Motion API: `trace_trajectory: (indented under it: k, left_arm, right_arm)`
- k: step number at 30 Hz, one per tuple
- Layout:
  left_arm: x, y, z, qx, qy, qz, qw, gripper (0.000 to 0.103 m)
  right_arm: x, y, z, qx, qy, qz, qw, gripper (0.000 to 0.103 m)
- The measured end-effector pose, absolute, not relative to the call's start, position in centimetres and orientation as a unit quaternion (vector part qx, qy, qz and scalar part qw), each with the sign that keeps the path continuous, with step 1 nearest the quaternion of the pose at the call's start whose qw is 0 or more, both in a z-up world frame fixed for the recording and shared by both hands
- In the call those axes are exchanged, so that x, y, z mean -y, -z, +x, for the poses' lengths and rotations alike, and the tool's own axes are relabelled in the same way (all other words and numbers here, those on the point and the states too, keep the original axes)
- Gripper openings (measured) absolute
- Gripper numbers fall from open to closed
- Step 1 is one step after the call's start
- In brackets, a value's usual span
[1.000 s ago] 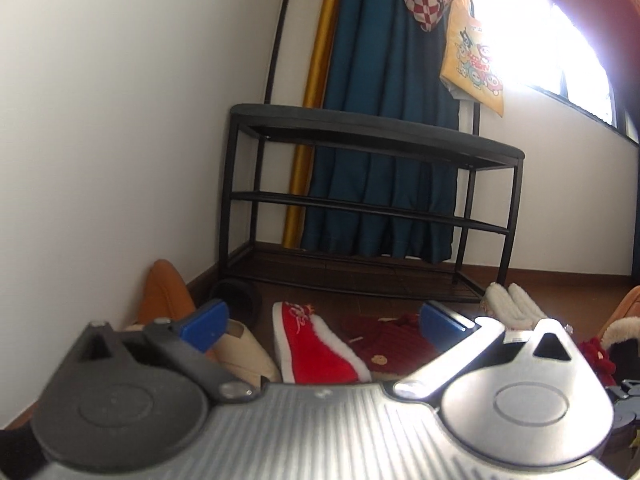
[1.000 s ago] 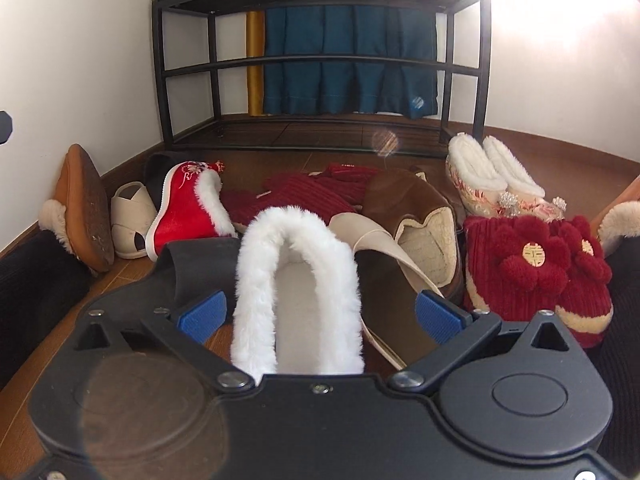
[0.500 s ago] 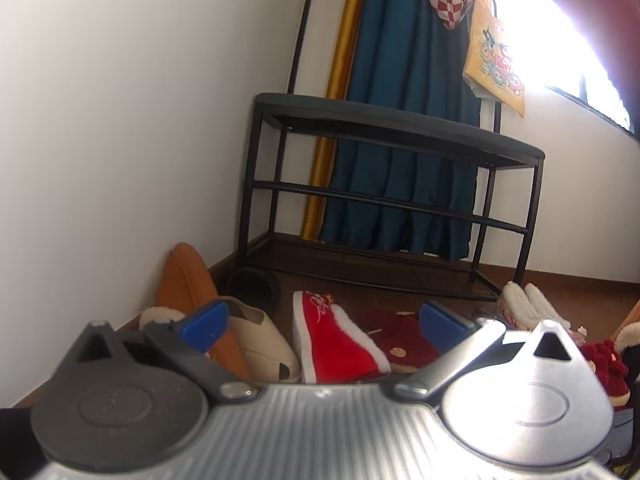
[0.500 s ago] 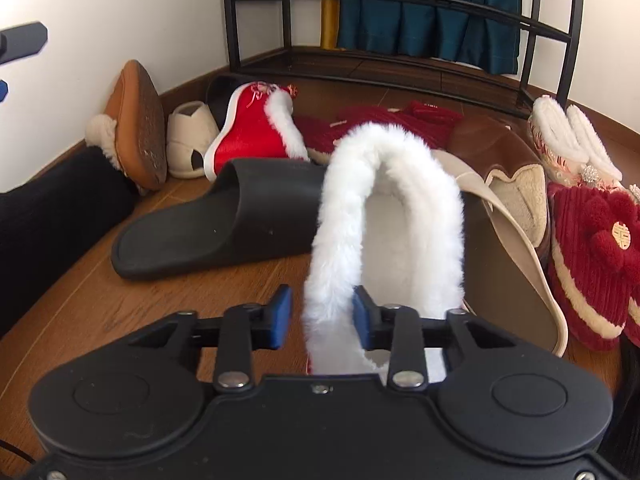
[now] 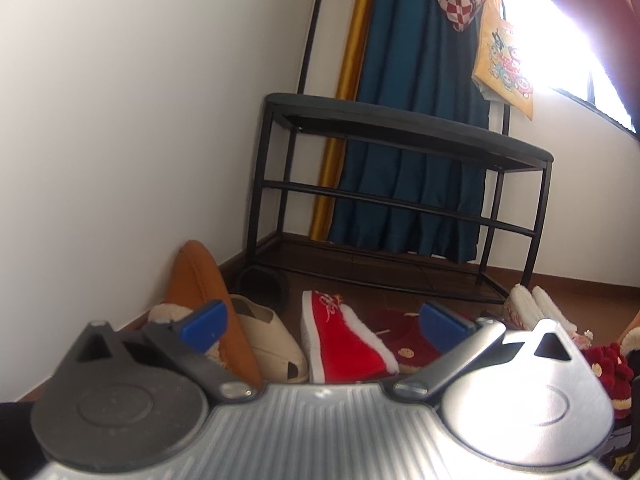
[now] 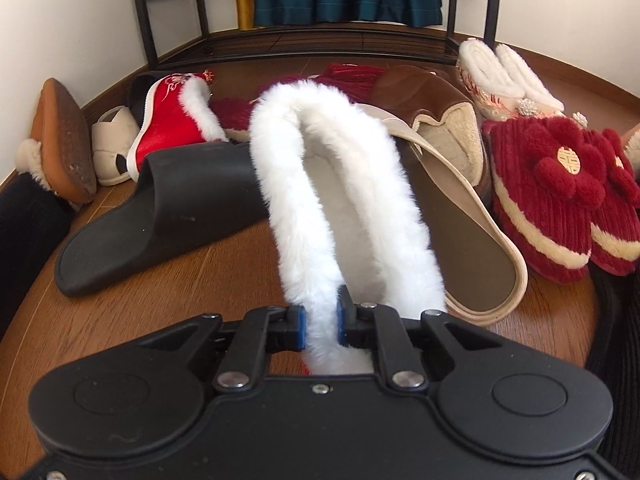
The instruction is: Organize scattered shoes
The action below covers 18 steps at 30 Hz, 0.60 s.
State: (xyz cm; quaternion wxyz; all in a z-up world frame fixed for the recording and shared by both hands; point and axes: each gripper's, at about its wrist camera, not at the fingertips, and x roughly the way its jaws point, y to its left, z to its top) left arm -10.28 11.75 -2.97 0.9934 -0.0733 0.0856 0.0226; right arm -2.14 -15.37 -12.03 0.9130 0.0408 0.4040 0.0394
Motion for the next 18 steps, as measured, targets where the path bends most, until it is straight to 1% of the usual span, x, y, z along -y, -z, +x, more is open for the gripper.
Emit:
trace_trajectory:
  k: [4, 8, 9, 11, 12, 13, 15, 18]
  left_arm:
    - [-11.6, 3.0, -10.6, -0.083, -0.020, -0.072, 0.994, 0.103]
    - [-11.5, 3.1, -10.7, -0.082, -0.021, -0.066, 0.994, 0.103]
    - [-11.5, 3.1, -10.7, -0.082, -0.021, -0.065, 0.994, 0.103]
    - [-11.6, 3.1, -10.8, -0.081, -0.023, -0.064, 0.994, 0.103]
    - [-11.7, 3.1, -10.8, -0.079, -0.025, -0.064, 0.994, 0.103]
    - [-11.7, 3.1, -10.8, -0.079, -0.026, -0.065, 0.994, 0.103]
    - [-11.8, 3.2, -10.6, -0.084, -0.030, -0.069, 0.994, 0.103]
    - [-11.5, 3.3, -10.5, -0.092, -0.030, -0.070, 0.993, 0.103]
  right_arm:
    - [13.8, 11.9, -2.3, -0.409, -0.044, 0.062, 0.909, 0.011]
    - [12.0, 11.7, -1.9, -0.414, -0.058, 0.075, 0.905, 0.012]
    - [11.6, 11.6, -1.7, -0.413, -0.058, 0.067, 0.906, 0.018]
    - [11.1, 11.1, -1.7, -0.410, -0.053, 0.049, 0.909, 0.044]
    - [11.0, 10.6, -1.9, -0.403, -0.048, 0.040, 0.913, 0.074]
    - [10.7, 10.0, -2.3, -0.390, -0.043, 0.028, 0.919, 0.089]
    - [10.2, 8.5, -3.2, -0.362, -0.043, 0.000, 0.931, 0.097]
    - [10.1, 6.6, -4.2, -0.327, -0.041, -0.010, 0.944, 0.102]
